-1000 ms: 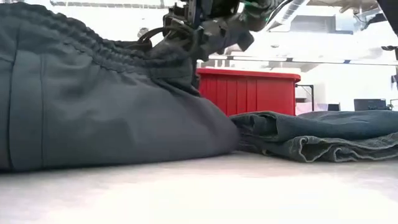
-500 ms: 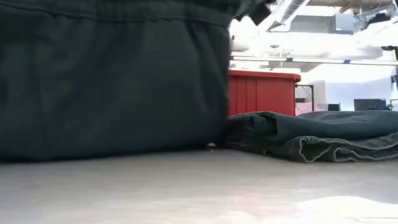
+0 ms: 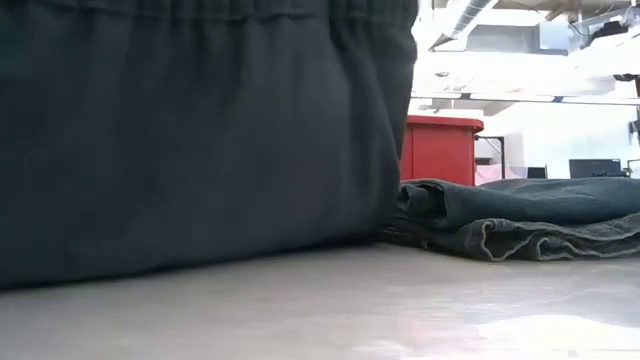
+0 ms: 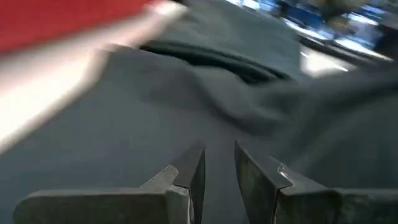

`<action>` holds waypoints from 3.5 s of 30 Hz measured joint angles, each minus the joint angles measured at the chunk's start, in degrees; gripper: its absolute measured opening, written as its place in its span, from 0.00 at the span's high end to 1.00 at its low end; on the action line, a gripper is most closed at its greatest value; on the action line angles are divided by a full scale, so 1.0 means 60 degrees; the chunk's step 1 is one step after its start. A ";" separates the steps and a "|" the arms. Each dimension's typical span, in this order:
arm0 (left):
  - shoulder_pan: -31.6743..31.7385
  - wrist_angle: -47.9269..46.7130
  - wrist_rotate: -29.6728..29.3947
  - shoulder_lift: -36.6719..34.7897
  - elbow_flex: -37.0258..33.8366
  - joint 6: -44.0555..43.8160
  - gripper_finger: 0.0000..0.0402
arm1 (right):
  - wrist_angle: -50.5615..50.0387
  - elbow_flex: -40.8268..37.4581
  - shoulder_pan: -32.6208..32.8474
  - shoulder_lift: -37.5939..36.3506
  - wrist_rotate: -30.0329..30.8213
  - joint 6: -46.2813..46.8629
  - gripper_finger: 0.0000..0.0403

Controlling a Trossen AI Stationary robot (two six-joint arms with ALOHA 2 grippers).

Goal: Fold Laundry from Bin
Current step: Fold the dark blue shorts

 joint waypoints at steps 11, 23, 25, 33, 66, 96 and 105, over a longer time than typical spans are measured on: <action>0.0731 0.3182 0.2017 0.2944 0.0870 0.0872 0.81 | 0.0151 -0.0004 0.0733 -0.0794 0.0505 0.0185 0.90; 0.0788 0.4051 0.5273 0.3303 0.1530 0.0951 0.81 | -0.0475 -0.0004 0.0604 -0.1209 0.2189 0.0336 0.90; 0.0761 0.4249 0.5882 0.3303 0.1644 0.1018 0.81 | -0.0588 -0.0004 0.0393 -0.1177 0.2244 0.0512 0.90; 0.0766 0.5154 0.8079 0.3303 0.1971 0.1621 0.81 | -0.0482 -0.0058 0.0141 -0.1214 0.2163 0.0598 0.90; 0.0167 -0.1827 0.4565 -0.0048 0.3126 0.2686 0.81 | -0.1617 -0.0175 0.0990 -0.1968 0.2805 0.1170 0.90; -0.0495 -0.1769 -0.3327 -0.0110 0.3528 0.6208 0.81 | -0.1759 -0.0197 0.1001 -0.1928 0.2889 0.1199 0.90; -0.0214 -0.1786 -0.4438 -0.0285 0.4221 1.0198 0.81 | -0.1810 -0.0197 0.1131 -0.1920 0.2956 0.1195 0.90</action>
